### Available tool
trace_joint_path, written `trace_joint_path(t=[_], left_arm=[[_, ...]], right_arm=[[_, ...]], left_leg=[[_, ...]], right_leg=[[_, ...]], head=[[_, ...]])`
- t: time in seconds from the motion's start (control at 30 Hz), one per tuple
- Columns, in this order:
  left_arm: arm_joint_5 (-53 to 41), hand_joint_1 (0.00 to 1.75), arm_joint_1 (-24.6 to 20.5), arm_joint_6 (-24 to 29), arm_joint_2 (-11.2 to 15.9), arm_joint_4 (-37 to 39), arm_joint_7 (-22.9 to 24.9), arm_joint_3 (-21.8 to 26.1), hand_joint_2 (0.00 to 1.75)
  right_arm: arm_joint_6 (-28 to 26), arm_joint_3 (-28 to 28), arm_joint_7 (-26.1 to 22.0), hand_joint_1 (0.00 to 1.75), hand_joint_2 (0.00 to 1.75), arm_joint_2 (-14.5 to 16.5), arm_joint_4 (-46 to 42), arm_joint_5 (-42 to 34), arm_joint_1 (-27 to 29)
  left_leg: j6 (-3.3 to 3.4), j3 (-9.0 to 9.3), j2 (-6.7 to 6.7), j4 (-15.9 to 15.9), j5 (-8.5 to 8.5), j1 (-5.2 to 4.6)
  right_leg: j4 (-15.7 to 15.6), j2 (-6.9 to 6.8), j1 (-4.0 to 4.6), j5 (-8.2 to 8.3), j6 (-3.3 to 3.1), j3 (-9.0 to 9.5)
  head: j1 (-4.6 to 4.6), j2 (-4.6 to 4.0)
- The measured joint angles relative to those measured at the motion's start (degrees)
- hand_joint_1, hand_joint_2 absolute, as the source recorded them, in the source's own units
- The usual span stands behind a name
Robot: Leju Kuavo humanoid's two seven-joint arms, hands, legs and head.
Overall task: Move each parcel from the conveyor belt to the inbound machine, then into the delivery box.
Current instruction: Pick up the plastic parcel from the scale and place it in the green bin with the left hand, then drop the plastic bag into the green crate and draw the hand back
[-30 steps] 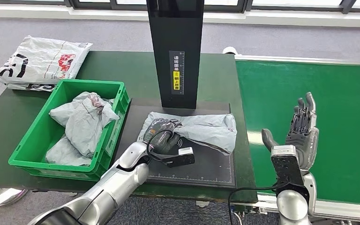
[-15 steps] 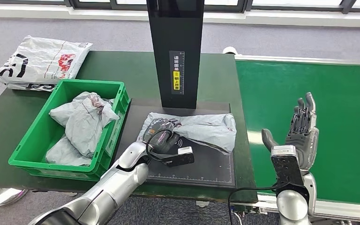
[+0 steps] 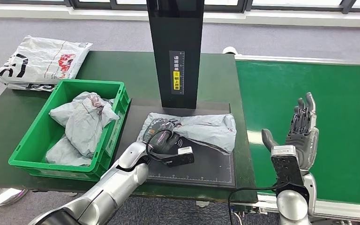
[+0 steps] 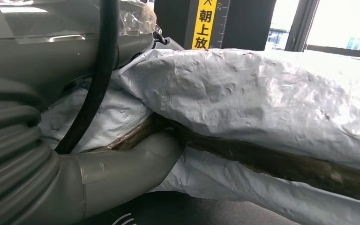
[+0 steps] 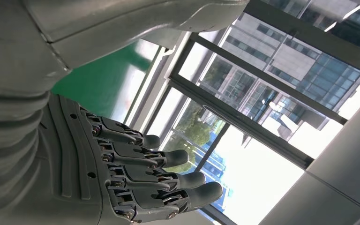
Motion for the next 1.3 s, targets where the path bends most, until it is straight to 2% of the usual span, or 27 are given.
trace_joint_path(t=[0.07,0.13,0.2,0.27,0.33,0.4,0.53,0.7,0.73,0.83,0.9,1.3], left_arm=[[-1.36,1.75,0.53,0.84,0.60,-0.80,1.28,0.26,1.75],[-7.76,1.75,3.36,4.57,3.46,-8.11,5.54,2.37,1.75],[-15.20,1.75,5.73,9.27,7.04,-18.77,7.16,9.54,1.75],[-17.59,1.75,6.02,11.17,8.52,-25.55,3.82,19.65,1.75],[-17.30,1.75,6.27,11.26,8.56,-29.60,-0.45,27.95,1.75],[-17.28,1.75,6.37,11.25,7.67,-32.01,-4.26,33.75,1.75],[-18.00,1.75,6.63,11.23,5.34,-34.47,-6.68,40.00,1.75],[-20.51,1.75,6.62,11.23,3.91,-35.45,-5.83,43.19,1.75],[-22.61,1.75,6.55,11.23,3.84,-35.42,-3.94,43.38,1.75],[-29.43,1.75,5.96,11.19,4.32,-32.85,6.34,42.93,1.75],[-30.38,1.75,5.70,11.15,4.91,-30.57,10.66,42.06,1.75],[-30.47,1.75,4.90,10.74,6.20,-25.70,12.72,40.12,1.75]], right_arm=[[-0.25,0.00,0.07,0.00,1.75,-0.01,0.01,-0.36,0.00],[-1.59,0.00,0.19,0.00,1.75,-0.10,0.07,-1.95,0.17],[-3.46,-0.01,0.32,0.00,1.75,-0.38,0.24,-3.72,0.61],[-4.42,-0.02,0.43,0.00,1.75,-0.74,0.45,-4.39,0.88],[-4.85,-0.02,0.55,0.00,1.75,-0.98,0.55,-4.55,1.04],[-5.10,-0.02,0.80,0.00,1.75,-1.07,0.54,-4.53,1.14],[-5.09,-0.02,1.39,0.00,1.75,-1.09,0.50,-4.00,1.08],[-5.04,-0.06,1.66,0.00,1.75,-1.04,0.26,-3.18,1.21],[-5.00,-0.08,1.68,0.00,1.75,-0.99,0.14,-2.95,1.28],[-4.91,-0.24,1.81,0.00,1.75,-0.86,-0.37,-2.34,1.50],[-4.90,-0.34,1.83,0.00,1.75,-0.77,-0.73,-2.20,1.67],[-4.80,-0.45,1.84,0.00,1.75,-0.56,-1.27,-2.14,1.86]], left_leg=[[-0.01,-0.05,0.01,-0.01,0.00,0.00],[-0.07,-0.10,0.31,-0.02,-0.02,0.00],[-0.16,-0.12,0.68,-0.02,-0.04,0.00],[-0.24,-0.03,0.88,-0.06,-0.07,0.01],[-0.30,0.06,0.97,-0.08,-0.08,0.04],[-0.30,0.01,0.67,-0.08,-0.02,0.07],[-0.27,-0.05,0.26,-0.08,0.02,0.16],[-0.26,-0.04,0.29,-0.04,0.02,0.10],[-0.26,-0.04,0.28,-0.04,0.02,0.08],[-0.25,-0.04,0.27,-0.04,0.02,0.05],[-0.25,-0.04,0.33,-0.04,0.03,0.05],[-0.26,-0.04,0.39,-0.04,0.02,0.05]], right_leg=[[0.04,0.01,0.01,0.00,-0.01,0.01],[0.08,0.29,0.02,0.08,-0.10,-0.15],[0.10,0.61,0.10,0.16,-0.21,-0.37],[0.10,0.80,0.16,0.16,-0.26,-0.42],[0.10,0.91,0.19,0.14,-0.30,-0.42],[0.10,0.61,0.25,0.07,-0.31,-0.34],[0.11,0.19,0.21,0.01,-0.31,-0.20],[0.10,0.27,0.14,0.06,-0.25,-0.23],[0.10,0.25,0.14,0.05,-0.25,-0.23],[0.09,0.22,0.16,0.05,-0.26,-0.23],[0.09,0.28,0.19,0.07,-0.27,-0.25],[0.09,0.38,0.20,0.07,-0.27,-0.30]], head=[[0.02,0.00],[0.05,0.00],[0.07,0.00],[0.07,0.00],[0.04,0.00],[0.03,0.00],[0.07,0.00],[0.07,0.00],[0.07,0.00],[0.06,0.00],[0.06,0.00],[0.07,0.00]])
